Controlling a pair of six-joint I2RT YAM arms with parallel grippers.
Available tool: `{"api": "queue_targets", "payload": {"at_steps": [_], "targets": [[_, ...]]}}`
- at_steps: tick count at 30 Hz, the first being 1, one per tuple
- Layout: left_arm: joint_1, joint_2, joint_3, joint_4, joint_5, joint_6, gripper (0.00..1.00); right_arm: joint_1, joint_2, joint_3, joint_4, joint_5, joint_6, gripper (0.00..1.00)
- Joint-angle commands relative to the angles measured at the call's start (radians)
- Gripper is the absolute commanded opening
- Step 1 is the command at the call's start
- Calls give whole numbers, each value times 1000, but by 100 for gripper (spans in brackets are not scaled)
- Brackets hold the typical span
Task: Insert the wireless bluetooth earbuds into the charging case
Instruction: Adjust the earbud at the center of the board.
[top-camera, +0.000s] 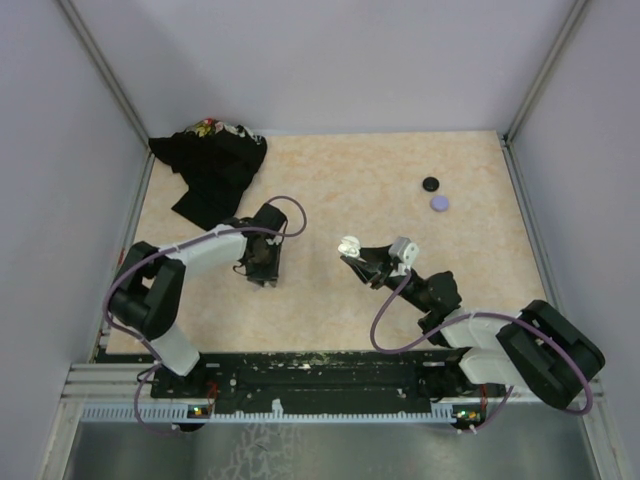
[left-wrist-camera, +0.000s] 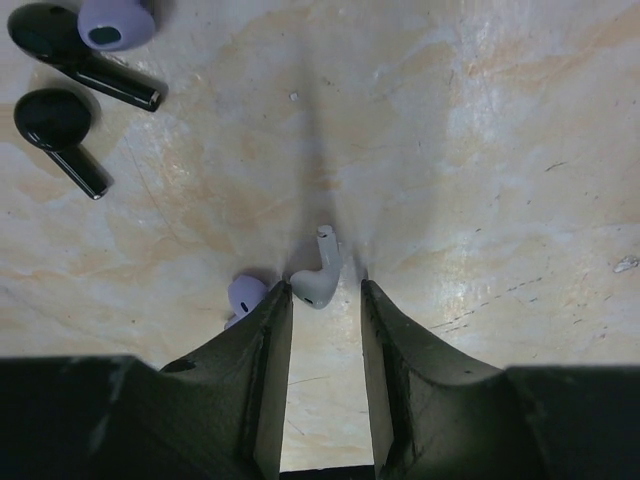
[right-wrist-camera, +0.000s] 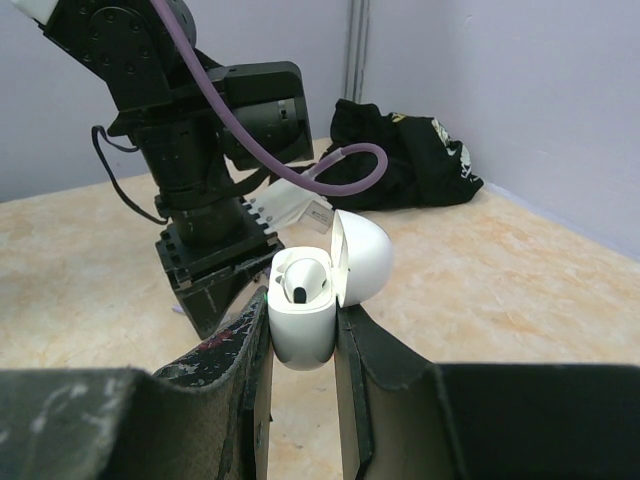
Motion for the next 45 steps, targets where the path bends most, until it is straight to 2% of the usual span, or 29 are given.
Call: {"api": "queue_targets", "payload": {"at_steps": [1,10,15,25,36,41,45], "targets": [[-5,47,33,13,-28,18,38,2,-28,20,45,-11,15,0],[-18,54,40,50,5,40,36,3,-27,19,45,-12,14,0],[-19,80,75,47,-47,75,34,3,-29,20,43,-10,13,0],[-19,78,90,-19,-145,63,43,2,-27,19,45,-12,12,0],[-17,51,68,-68,-212,49,43,3,-13,22,57,-17,18,0],[-17,36,69,-57,-212,55,43,2,-5,24,64,-20,22,0],[-17,45,90,-27,-142,86,42,3,-8,23,65,-20,23,0]]}}
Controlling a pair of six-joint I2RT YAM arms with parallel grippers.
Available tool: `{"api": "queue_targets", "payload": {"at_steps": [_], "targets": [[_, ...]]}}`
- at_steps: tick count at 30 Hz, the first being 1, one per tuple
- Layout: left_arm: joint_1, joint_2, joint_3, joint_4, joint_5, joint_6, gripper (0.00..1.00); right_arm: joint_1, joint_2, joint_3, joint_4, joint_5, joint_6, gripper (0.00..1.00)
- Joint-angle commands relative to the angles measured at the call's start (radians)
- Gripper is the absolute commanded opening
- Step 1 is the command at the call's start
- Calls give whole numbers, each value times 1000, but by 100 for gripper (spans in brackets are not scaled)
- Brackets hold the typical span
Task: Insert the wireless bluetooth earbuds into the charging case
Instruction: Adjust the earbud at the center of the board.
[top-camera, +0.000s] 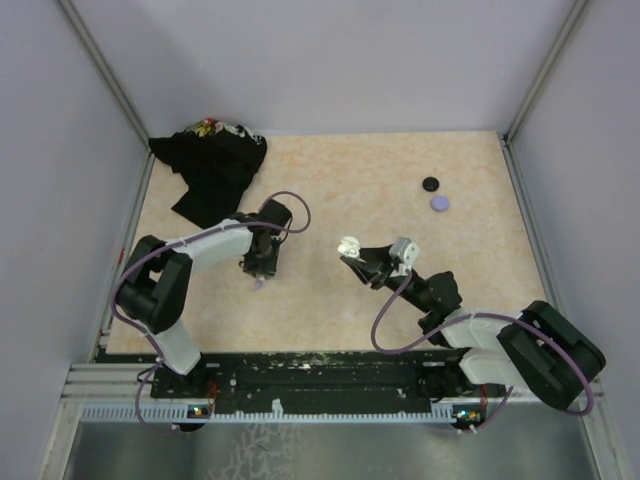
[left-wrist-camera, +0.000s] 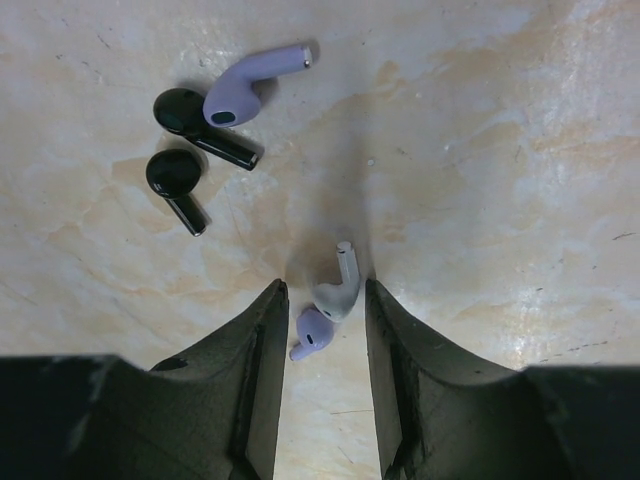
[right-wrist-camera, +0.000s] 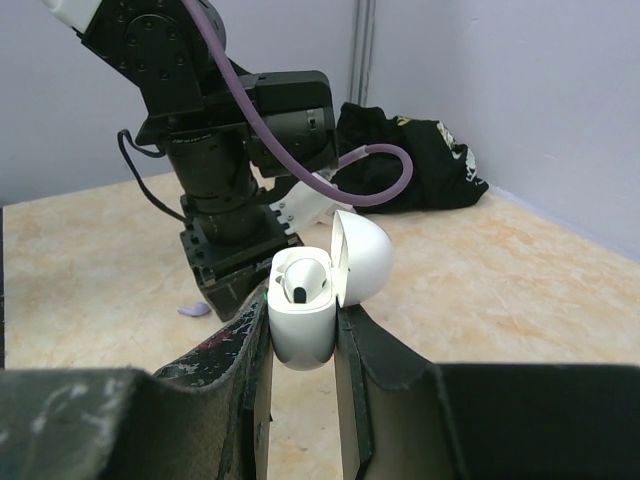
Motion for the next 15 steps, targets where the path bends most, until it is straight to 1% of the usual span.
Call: {"api": "queue_targets", "payload": {"at_steps": [1,4,11,15], "targets": [[-4,-15,18,24,69,37,42,3,-4,21,63,-12,16,0],[-3,-6,27,53,116,49,42,3,-15,21,53,-9,13,0],[-1,51,53,57,113,71,42,3,-23,21,44,-9,11,0],[-1,71,65,67,136,95,42,4,-23,20,43,-10,10,0]]}}
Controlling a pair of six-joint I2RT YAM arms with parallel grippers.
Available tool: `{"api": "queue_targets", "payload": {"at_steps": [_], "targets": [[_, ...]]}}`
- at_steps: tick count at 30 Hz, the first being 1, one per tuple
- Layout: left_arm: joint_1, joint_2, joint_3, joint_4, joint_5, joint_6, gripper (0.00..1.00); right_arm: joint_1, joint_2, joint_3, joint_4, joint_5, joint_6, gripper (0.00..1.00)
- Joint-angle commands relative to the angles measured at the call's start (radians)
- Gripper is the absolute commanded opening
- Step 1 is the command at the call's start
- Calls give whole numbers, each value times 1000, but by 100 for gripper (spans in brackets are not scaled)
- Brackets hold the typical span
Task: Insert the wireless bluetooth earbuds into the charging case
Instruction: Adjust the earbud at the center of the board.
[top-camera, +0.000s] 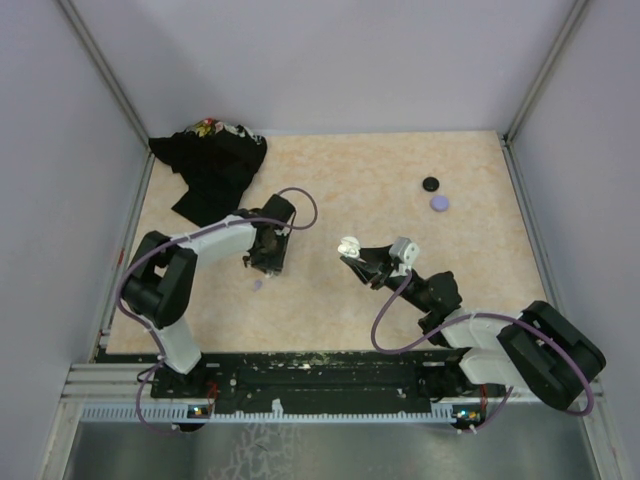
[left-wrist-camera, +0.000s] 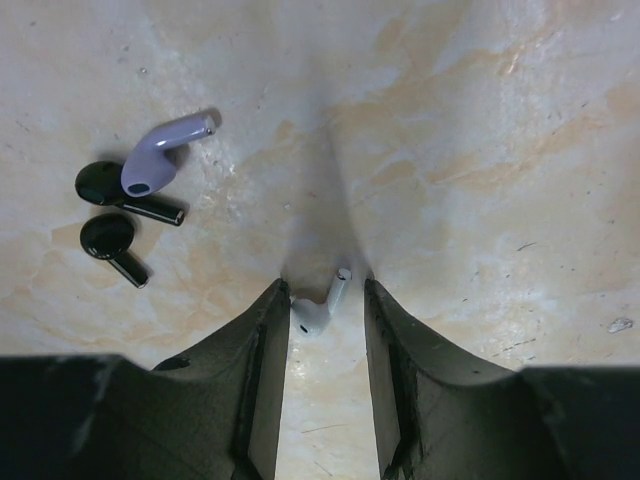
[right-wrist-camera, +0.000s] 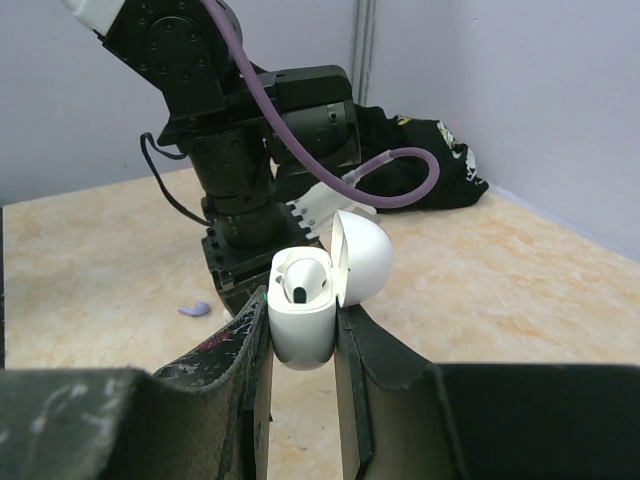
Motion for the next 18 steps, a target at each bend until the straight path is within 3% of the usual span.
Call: {"api": "queue_targets", "payload": {"at_steps": [1,18], "targets": [[-1,37,25,26,38,46,42,3,-21,21,44,-8,10,0],[-16,10,4,41,206,80,40,3,-28,21,35,-4,7,0]]}}
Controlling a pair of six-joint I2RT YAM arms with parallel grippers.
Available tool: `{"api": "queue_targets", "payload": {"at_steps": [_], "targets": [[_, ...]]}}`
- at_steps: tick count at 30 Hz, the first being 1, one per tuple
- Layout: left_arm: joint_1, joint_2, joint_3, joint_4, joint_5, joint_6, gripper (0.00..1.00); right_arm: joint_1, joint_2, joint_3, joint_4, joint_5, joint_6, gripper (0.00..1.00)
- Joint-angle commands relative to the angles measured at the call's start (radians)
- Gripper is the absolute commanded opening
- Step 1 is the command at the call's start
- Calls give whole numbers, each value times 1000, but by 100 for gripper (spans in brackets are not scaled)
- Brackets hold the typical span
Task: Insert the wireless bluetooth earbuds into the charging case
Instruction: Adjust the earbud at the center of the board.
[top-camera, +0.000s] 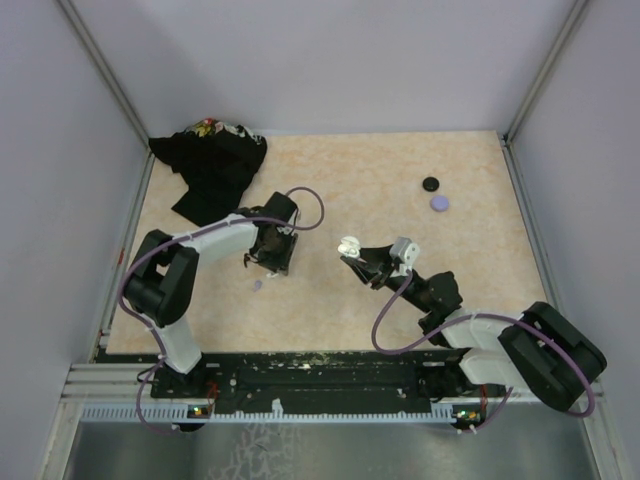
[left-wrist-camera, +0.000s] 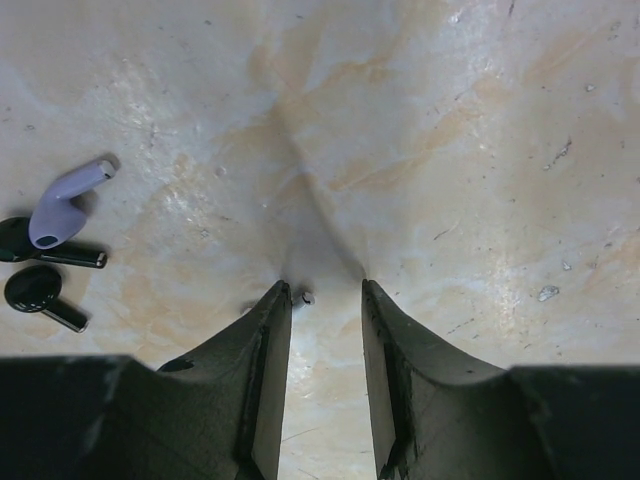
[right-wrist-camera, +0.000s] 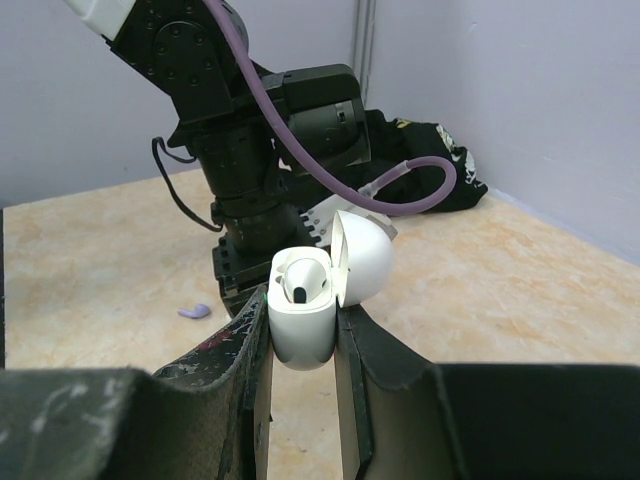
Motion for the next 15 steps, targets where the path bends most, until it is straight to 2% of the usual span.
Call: {"api": "queue_targets", "payload": {"at_steps": [1,8,15], "targets": [[-14,-15,-21,0,70,6,40,3,-22,21,39,-5,6,0],[-25,-71,-30,-32,88,-16,40,3,-23,23,35,-7,7,0],[-23,-177,-40,-76,-19,-126,41,3,-21,24,33,-6,7,0]]}}
